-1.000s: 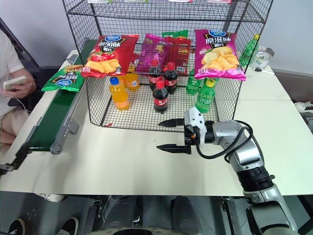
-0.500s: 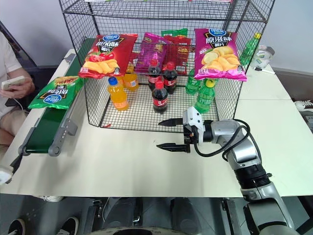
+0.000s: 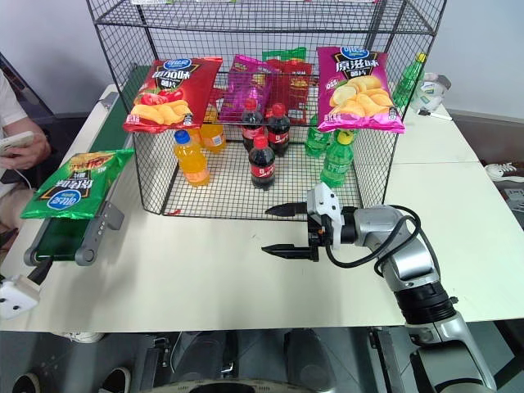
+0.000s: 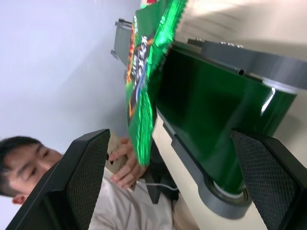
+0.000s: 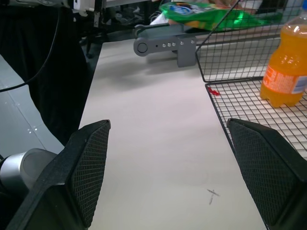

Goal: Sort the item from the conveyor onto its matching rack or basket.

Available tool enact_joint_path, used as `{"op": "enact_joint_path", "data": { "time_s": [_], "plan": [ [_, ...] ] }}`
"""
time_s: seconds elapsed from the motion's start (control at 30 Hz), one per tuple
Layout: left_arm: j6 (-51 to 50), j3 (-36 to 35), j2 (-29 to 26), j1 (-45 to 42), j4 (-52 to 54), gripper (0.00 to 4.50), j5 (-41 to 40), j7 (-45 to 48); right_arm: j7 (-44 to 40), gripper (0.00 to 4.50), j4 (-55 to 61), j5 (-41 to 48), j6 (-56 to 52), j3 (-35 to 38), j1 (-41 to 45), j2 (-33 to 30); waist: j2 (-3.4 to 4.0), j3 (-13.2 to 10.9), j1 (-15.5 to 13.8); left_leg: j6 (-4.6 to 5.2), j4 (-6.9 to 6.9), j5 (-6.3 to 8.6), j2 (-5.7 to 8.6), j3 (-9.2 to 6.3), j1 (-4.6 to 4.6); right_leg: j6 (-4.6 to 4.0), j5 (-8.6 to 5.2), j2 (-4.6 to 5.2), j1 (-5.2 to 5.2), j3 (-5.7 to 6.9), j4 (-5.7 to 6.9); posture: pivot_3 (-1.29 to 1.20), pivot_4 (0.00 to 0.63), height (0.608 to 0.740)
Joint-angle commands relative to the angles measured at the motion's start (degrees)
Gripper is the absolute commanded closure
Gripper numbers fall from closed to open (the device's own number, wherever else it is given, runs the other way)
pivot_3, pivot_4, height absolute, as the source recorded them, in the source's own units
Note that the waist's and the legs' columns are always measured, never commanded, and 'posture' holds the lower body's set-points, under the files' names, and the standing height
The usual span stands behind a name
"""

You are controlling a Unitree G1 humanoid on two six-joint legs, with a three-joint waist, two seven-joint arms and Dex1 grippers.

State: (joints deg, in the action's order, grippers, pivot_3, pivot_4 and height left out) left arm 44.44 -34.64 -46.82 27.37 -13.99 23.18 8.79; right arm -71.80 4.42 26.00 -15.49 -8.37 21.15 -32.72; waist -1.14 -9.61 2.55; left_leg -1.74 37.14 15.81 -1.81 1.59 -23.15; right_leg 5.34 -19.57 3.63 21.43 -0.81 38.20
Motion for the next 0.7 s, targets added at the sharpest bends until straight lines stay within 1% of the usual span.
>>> {"op": "enact_joint_path", "data": {
  "time_s": [0.03,0.6,0.67,0.7],
  "plan": [
    [0.45,0.63,-1.74,-0.91,-1.42,0.23,-0.65,-1.01,0.46,0.45,2.57,0.61,0.32,1.21,0.05,-0.29,0.00,0.00,-0.02,0.00,0.00,0.00,0.00,0.00,0.00,0.00,0.00,0.00,0.00,0.00,0.00,0.00,0.150,0.739],
    [-2.26,9.28,-4.53,-10.87,-5.55,0.23,-2.53,0.98,2.93,0.45,3.61,0.06,0.76,2.19,-1.47,-1.33,-0.02,0.01,-0.10,0.00,0.10,-0.01,0.01,0.02,0.00,0.03,0.01,-0.07,0.00,0.03,0.14,0.00,0.150,0.739],
    [-2.72,10.42,-4.91,-11.39,-6.52,0.73,-3.06,1.81,3.19,0.38,3.64,0.02,0.85,2.49,-1.60,-1.61,-0.01,0.01,-0.05,0.00,0.11,-0.01,0.01,0.02,0.00,0.03,0.01,-0.08,0.01,0.02,0.16,0.00,0.150,0.739],
    [-2.79,10.98,-5.05,-11.51,-7.00,1.09,-3.68,2.54,3.37,0.38,3.55,-0.01,0.96,2.68,-1.60,-1.74,-0.01,0.01,-0.04,0.00,0.12,-0.01,0.01,0.04,0.01,0.03,0.01,-0.08,0.01,0.02,0.18,0.00,0.150,0.739]
  ]
}}
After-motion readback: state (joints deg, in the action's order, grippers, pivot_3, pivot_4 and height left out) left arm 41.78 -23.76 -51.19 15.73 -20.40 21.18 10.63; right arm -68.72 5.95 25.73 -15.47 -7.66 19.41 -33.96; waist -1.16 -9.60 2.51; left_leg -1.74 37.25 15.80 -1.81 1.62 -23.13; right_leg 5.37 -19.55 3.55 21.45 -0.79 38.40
